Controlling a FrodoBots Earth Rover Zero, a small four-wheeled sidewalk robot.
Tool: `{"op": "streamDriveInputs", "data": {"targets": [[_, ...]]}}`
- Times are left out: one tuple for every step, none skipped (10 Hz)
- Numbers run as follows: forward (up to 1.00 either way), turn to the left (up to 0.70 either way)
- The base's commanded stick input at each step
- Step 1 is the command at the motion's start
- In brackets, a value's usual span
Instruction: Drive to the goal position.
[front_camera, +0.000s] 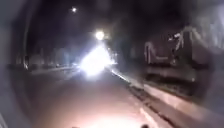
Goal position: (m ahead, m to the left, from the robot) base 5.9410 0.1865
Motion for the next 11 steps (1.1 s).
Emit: {"op": "streamDriveInputs", "data": {"targets": [[0.7, 0.0], [0.7, 0.0], [0.7, 0.0], [0.7, 0.0], [0.7, 0.0], [0.7, 0.0], [0.7, 0.0], [0.7, 0.0], [0.7, 0.0], [0.7, 0.0], [0.7, 0.0]]}}
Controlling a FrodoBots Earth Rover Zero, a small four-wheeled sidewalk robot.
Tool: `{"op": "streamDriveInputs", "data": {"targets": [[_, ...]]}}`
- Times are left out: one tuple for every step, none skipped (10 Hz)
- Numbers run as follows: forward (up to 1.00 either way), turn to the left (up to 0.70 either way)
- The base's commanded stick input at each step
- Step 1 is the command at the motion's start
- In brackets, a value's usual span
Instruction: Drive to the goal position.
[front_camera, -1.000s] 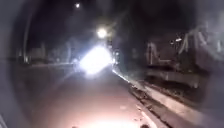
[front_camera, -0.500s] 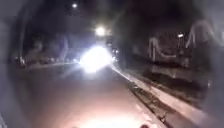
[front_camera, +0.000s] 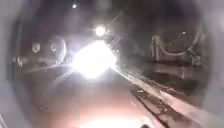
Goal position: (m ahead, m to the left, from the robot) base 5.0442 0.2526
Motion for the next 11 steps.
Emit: {"op": "streamDriveInputs", "data": {"targets": [[0.7, 0.0], [0.7, 0.0], [0.7, 0.0], [0.7, 0.0], [0.7, 0.0], [0.7, 0.0], [0.7, 0.0], [0.7, 0.0], [0.7, 0.0], [0.7, 0.0], [0.7, 0.0]]}}
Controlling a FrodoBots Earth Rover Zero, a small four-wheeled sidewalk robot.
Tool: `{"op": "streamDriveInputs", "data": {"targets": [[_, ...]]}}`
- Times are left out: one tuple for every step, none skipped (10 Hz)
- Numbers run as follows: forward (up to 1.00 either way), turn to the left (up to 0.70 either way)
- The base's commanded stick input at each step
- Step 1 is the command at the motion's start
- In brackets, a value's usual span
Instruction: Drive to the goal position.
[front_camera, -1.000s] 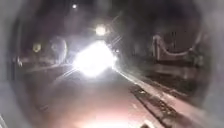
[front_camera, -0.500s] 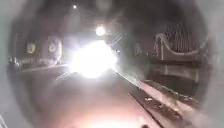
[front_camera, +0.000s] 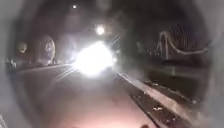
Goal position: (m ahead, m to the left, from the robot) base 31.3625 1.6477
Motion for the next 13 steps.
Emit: {"op": "streamDriveInputs", "data": {"targets": [[0.7, 0.0], [0.7, 0.0], [0.7, 0.0], [0.7, 0.0], [0.7, 0.0], [0.7, 0.0], [0.7, 0.0], [0.7, 0.24], [0.7, 0.24], [0.7, 0.05], [0.7, 0.0], [0.7, 0.0], [0.7, 0.0]]}}
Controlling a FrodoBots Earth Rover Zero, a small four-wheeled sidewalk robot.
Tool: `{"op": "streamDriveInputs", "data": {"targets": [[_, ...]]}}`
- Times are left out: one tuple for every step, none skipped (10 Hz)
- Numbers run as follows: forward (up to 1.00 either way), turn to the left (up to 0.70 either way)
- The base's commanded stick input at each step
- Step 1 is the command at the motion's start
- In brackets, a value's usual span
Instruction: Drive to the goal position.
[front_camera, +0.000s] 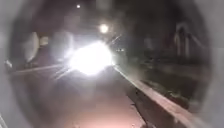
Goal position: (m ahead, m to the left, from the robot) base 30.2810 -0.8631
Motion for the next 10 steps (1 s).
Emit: {"op": "streamDriveInputs", "data": {"targets": [[0.7, 0.0], [0.7, 0.0], [0.7, 0.0], [0.7, 0.0], [0.7, 0.0], [0.7, -0.08], [0.7, -0.35], [0.7, -0.35], [0.7, 0.0], [0.7, 0.0]]}}
